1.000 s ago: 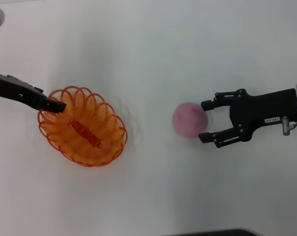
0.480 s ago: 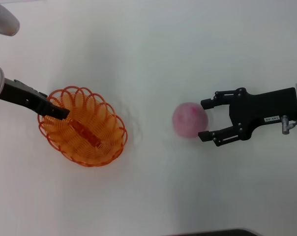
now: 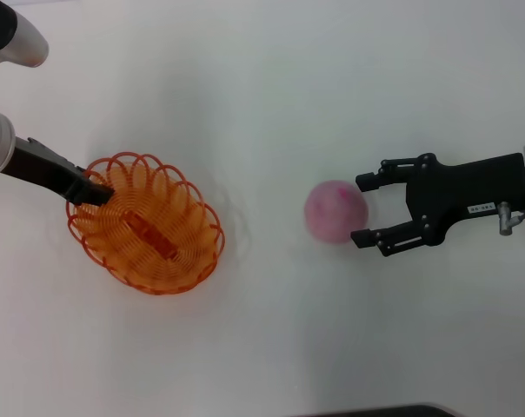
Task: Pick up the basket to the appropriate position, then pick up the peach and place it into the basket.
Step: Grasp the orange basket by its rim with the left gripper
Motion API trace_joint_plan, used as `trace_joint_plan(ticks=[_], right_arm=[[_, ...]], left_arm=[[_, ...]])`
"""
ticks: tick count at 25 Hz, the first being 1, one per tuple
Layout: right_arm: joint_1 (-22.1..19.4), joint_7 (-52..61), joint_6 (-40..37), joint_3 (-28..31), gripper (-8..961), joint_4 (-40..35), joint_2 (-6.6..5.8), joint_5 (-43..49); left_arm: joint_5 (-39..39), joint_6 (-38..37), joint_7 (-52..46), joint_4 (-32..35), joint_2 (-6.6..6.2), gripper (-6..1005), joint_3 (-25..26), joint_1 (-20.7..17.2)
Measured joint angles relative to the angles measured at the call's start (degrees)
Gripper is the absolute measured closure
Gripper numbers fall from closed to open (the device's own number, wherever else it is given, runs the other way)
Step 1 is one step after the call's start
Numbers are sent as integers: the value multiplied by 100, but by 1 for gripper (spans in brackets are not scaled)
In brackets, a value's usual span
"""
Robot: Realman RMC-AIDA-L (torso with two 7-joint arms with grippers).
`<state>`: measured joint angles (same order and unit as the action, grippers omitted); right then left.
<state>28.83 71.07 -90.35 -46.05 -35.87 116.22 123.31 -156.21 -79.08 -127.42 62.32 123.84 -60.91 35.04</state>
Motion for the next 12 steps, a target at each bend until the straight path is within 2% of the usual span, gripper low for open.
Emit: trace_joint_plan(ticks=[5,7,12], right_arm=[[-6,116,0,0,58,-172,22,6],[-6,133,0,0,58,-180,23,7],[-1,140,0,0,58,-183,31,8]], left_arm=[[-5,-8,-2,23,-5,485,-31,5],[4,-4,-2,42,-4,730,-22,6],[32,-78,-53,50,-3,815,23,15]])
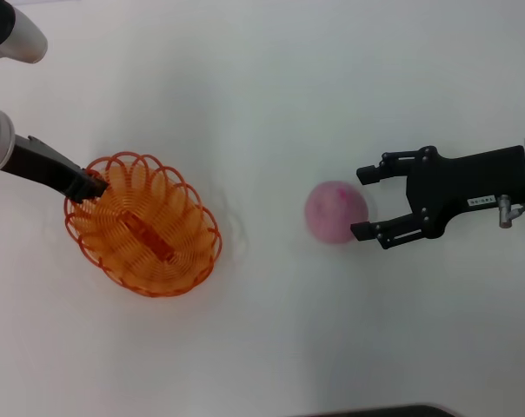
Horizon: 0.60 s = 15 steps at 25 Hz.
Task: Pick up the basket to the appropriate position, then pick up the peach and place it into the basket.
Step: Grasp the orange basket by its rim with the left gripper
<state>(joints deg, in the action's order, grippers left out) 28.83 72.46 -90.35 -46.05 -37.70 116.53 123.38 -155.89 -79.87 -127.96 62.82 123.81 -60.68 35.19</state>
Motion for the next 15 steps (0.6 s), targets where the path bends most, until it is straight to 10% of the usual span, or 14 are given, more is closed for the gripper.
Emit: trace_joint_plan(ticks=[15], right_arm=[[45,12,13,10,60,-2,27,-33]], left_arm=[[-36,-543,-1077,-37,-104,873,44,193]])
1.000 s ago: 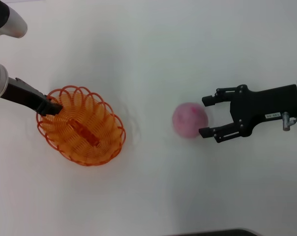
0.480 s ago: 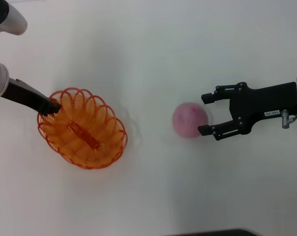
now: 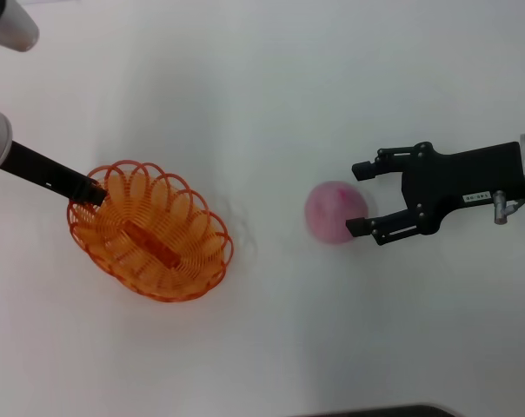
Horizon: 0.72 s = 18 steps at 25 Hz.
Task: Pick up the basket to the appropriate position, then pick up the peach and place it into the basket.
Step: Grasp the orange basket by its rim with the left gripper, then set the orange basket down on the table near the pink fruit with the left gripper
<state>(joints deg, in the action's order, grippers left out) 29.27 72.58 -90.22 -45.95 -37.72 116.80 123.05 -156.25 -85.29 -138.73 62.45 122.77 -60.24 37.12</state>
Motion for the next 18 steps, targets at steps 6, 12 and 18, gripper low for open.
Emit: trace_joint_plan(ticks=[6,12,18], right_arm=[[14,8,5,209,60,-5,39,-8],[38,11,48,440,61,-8,83,-10],[72,11,157,447,61,-7,110,-10]], left_arm=[[61,-404,-187,-1,-25,887,683,145],[85,-696,-411,-44,-23,929,1386,203],[391,-844,-817,-94,-1,930,1658,66]])
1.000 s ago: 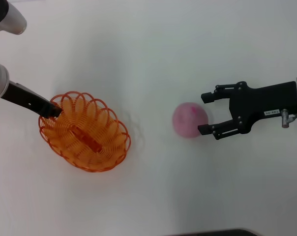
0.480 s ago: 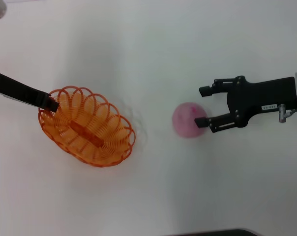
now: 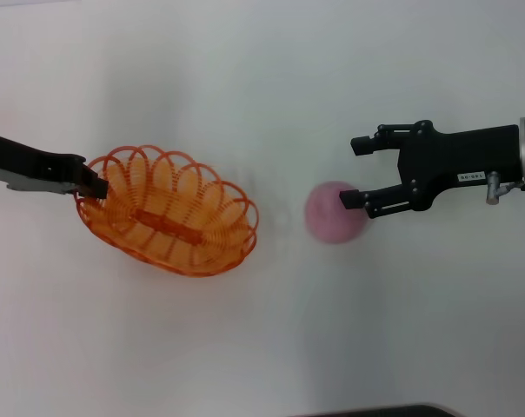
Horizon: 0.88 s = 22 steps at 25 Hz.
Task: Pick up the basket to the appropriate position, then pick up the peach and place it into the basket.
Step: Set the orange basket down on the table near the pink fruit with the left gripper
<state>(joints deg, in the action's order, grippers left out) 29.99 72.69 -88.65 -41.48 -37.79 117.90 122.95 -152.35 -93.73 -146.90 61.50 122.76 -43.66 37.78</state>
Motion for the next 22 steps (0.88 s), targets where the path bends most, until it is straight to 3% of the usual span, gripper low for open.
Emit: trace_joint_plan(ticks=[12,22], right_arm=[[10,0,150,211,61,0,20,0],[-19,-21,167,463,62,1,67,1]], left_arm=[[632,312,-469,43,131,931,141,-451],[1548,990,-520,-74,176,931,-171,-998]])
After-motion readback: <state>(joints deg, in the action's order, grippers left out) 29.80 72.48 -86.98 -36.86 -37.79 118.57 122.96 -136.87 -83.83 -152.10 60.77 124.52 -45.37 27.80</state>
